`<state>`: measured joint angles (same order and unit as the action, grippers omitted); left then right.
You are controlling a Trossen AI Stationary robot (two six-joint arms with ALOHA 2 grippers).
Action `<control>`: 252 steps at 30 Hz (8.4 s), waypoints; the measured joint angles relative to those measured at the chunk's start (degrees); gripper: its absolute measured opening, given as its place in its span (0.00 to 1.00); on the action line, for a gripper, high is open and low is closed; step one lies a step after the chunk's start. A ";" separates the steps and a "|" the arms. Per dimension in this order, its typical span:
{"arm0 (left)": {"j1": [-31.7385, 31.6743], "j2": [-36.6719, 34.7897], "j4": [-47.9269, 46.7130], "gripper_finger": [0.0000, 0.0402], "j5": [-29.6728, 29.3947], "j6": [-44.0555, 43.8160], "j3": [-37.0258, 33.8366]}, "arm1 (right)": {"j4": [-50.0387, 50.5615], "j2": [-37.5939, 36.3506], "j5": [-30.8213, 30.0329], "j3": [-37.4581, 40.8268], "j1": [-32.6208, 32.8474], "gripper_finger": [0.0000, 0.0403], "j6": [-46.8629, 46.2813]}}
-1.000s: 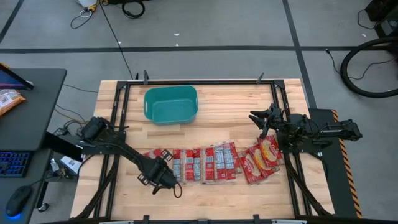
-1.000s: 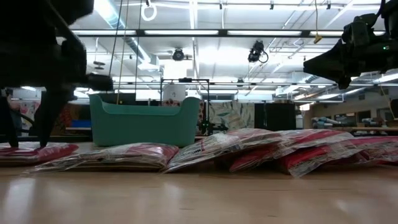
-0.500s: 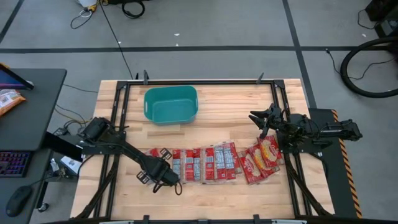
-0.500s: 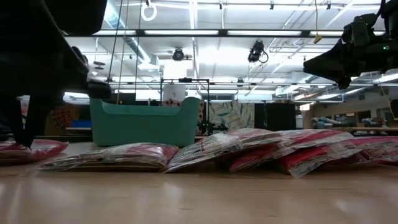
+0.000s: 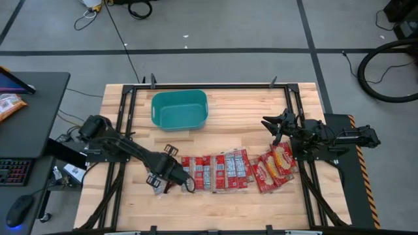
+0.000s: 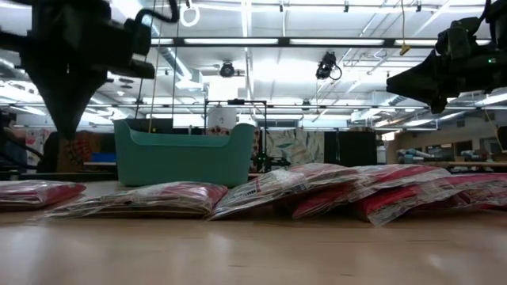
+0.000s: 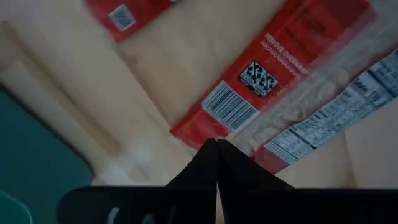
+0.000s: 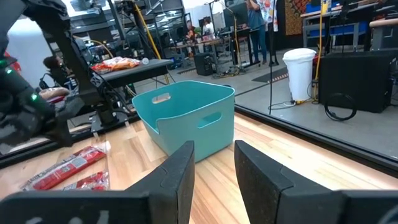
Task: Sort popcorn bags into baskets
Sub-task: Put the popcorn bag into the green bin
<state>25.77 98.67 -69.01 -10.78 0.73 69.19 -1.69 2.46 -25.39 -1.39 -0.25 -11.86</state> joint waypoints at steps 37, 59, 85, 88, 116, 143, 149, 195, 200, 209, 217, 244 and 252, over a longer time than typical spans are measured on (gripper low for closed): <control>24.60 4.50 7.35 0.56 -6.77 -16.39 -9.73 | 0.02 -0.01 0.01 -0.01 0.00 0.30 -0.02; 24.92 11.06 8.16 0.09 -6.66 -19.92 -9.54 | 0.04 -0.01 0.01 -0.02 -0.02 0.29 -0.02; 9.51 -10.64 1.23 0.00 -14.68 -35.80 -5.24 | 0.04 0.00 -0.02 -0.01 -0.02 0.30 -0.02; 7.38 -11.37 -1.72 0.00 -18.48 -35.63 -2.12 | 0.03 -0.01 0.01 0.00 0.00 0.29 -0.02; -40.35 -10.92 6.51 0.00 -19.39 -6.24 -1.02 | 0.02 -0.01 0.01 -0.01 -0.01 0.29 -0.02; -33.81 -10.28 24.07 0.37 14.15 10.79 -3.94 | 0.02 0.00 -0.02 -0.02 0.00 0.30 0.01; -23.02 -10.14 35.40 0.36 4.47 9.92 -7.08 | 0.02 -0.01 -0.02 0.00 0.00 0.29 -0.02; 4.29 11.24 25.16 0.47 -13.98 32.46 -2.55 | -0.39 0.00 -0.02 0.00 0.00 0.29 0.00; 4.76 10.74 30.10 0.45 -17.22 38.31 -5.81 | -0.40 0.00 -0.02 0.01 0.00 0.30 0.00; 4.87 10.99 31.96 0.16 -15.76 33.87 -6.41 | -0.40 0.00 0.00 0.00 0.00 0.30 -0.02; 5.21 11.28 28.80 0.02 -13.88 20.13 -3.68 | -0.40 0.00 -0.01 0.00 -0.02 0.30 -0.01; -7.49 -15.88 4.97 0.01 -27.61 -6.78 -0.20 | -0.40 0.02 0.01 0.00 0.00 0.29 0.00; -22.43 -17.08 3.22 0.01 -27.01 -12.97 -0.20 | -0.44 0.02 0.01 -0.02 0.00 0.29 -0.02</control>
<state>3.35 81.58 -65.79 -37.80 -12.24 68.99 -2.13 2.48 -25.39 -1.41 -0.25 -11.88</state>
